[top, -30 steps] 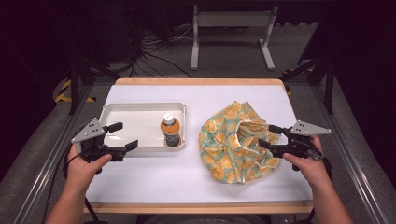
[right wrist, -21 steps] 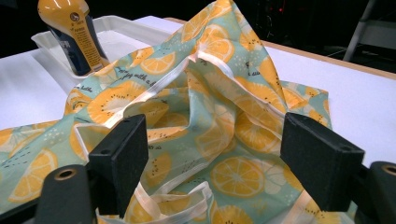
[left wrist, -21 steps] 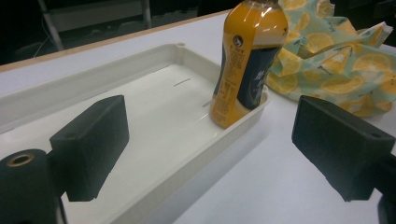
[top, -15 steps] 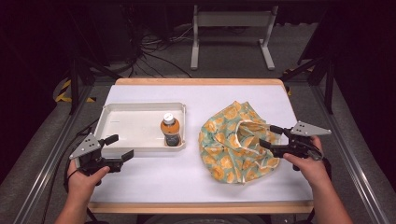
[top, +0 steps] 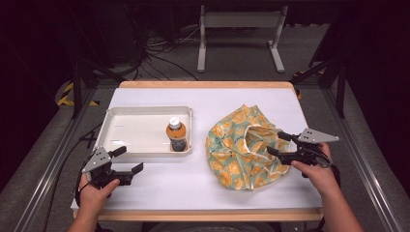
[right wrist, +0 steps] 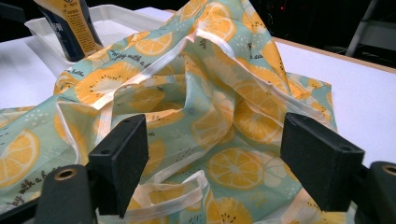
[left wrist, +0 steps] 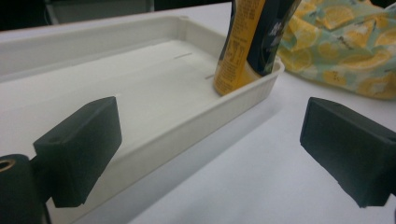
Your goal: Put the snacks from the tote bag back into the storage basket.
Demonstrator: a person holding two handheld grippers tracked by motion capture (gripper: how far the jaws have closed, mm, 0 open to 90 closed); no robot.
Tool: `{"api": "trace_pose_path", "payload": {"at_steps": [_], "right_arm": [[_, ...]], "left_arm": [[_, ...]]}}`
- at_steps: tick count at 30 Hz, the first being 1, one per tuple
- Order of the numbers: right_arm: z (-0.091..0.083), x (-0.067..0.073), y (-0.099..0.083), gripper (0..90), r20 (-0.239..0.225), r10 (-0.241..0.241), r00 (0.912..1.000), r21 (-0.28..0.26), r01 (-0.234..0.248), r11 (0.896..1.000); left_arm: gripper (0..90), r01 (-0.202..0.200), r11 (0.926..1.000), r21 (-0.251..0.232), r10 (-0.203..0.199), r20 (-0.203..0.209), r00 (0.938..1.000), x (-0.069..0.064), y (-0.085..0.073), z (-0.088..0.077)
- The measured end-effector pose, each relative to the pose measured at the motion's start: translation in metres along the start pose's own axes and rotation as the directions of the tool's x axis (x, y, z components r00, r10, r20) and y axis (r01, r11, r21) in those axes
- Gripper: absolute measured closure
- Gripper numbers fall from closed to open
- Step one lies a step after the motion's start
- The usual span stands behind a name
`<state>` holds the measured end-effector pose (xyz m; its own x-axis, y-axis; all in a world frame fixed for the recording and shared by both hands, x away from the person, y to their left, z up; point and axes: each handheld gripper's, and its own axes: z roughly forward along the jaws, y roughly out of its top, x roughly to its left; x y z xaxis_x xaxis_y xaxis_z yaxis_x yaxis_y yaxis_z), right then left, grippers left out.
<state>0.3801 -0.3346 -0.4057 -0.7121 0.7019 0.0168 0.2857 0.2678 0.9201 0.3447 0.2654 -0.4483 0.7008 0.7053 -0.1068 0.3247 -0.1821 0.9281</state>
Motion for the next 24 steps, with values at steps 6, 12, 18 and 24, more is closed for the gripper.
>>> {"api": "trace_pose_path", "payload": {"at_steps": [6, 12, 18, 24], "right_arm": [[0.0035, 0.0004, -0.0044, 23.9, 0.004, -0.005, 1.0000, 0.009, 0.005, 1.000], [0.0069, 0.0019, -0.0057, 23.9, 0.004, -0.010, 0.9999, 0.018, 0.010, 1.000], [0.0069, 0.0026, -0.0056, 23.9, 0.005, -0.014, 0.9999, 0.017, 0.014, 1.000], [0.0061, 0.0022, -0.0053, 23.9, 0.009, -0.018, 0.9998, 0.011, 0.018, 1.000]], "left_arm": [[2.1, 0.035, 0.9992, 0.021, -0.035, -0.009, 0.9994, 0.0039, -0.0058, 0.0017], [2.0, 0.004, 0.9984, 0.056, -0.003, -0.029, 0.9996, 0.0011, -0.0045, 0.0056], [1.9, 0.007, 0.9990, 0.043, -0.006, -0.028, 0.9996, 0.0004, -0.0047, 0.0046], [1.8, -0.015, 0.9989, 0.045, 0.016, -0.039, 0.9991, 0.0009, -0.0040, 0.0030]]}}
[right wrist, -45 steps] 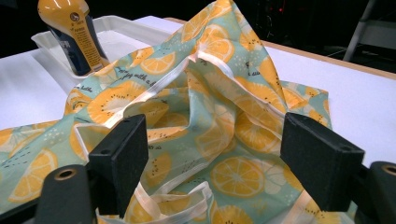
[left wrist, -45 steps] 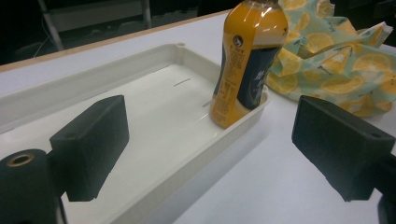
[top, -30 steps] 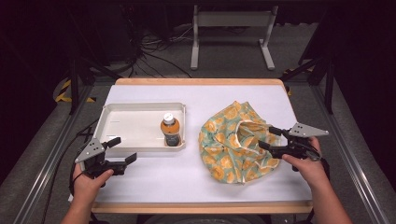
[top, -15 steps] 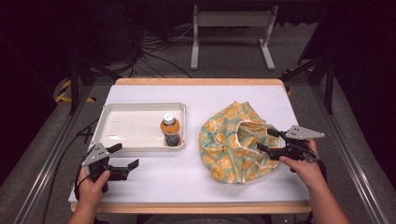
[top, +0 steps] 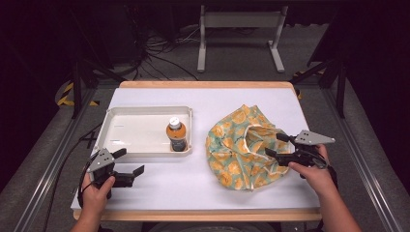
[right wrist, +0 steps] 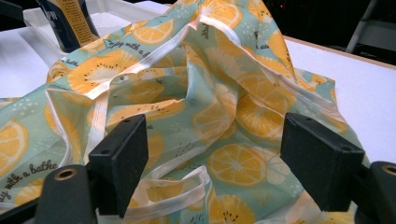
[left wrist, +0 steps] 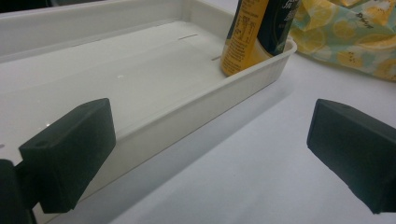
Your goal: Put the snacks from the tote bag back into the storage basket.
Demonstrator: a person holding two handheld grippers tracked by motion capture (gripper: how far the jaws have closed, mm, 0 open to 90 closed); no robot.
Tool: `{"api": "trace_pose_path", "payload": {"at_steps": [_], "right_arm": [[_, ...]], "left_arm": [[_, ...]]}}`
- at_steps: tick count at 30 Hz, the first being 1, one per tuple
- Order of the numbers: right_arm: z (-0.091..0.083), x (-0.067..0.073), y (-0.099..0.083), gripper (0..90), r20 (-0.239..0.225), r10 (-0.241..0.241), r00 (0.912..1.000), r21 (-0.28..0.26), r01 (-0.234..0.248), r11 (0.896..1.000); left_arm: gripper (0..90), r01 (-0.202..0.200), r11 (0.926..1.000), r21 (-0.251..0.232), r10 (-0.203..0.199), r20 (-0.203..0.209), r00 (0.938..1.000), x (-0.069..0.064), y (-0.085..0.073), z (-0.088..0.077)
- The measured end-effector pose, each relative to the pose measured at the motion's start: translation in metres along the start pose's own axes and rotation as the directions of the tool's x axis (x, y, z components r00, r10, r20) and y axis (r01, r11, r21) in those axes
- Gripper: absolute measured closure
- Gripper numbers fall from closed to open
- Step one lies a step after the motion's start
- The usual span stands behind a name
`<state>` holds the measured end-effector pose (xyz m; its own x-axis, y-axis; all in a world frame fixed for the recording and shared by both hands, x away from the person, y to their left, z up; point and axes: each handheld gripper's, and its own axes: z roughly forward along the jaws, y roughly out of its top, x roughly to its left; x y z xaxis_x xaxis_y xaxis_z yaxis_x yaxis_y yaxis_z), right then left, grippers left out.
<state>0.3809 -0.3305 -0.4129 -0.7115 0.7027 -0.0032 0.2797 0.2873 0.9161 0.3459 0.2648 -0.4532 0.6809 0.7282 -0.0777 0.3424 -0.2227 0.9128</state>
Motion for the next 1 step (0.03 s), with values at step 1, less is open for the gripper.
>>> {"api": "trace_pose_path", "payload": {"at_steps": [1], "right_arm": [[-0.0003, -0.0002, 0.0001, 23.9, 0.000, 0.002, 1.0000, -0.002, -0.002, 1.000]], "left_arm": [[1.5, 0.000, 1.0000, 0.000, 0.000, 0.000, 1.0000, 0.0000, 0.0000, 0.0000]]}}
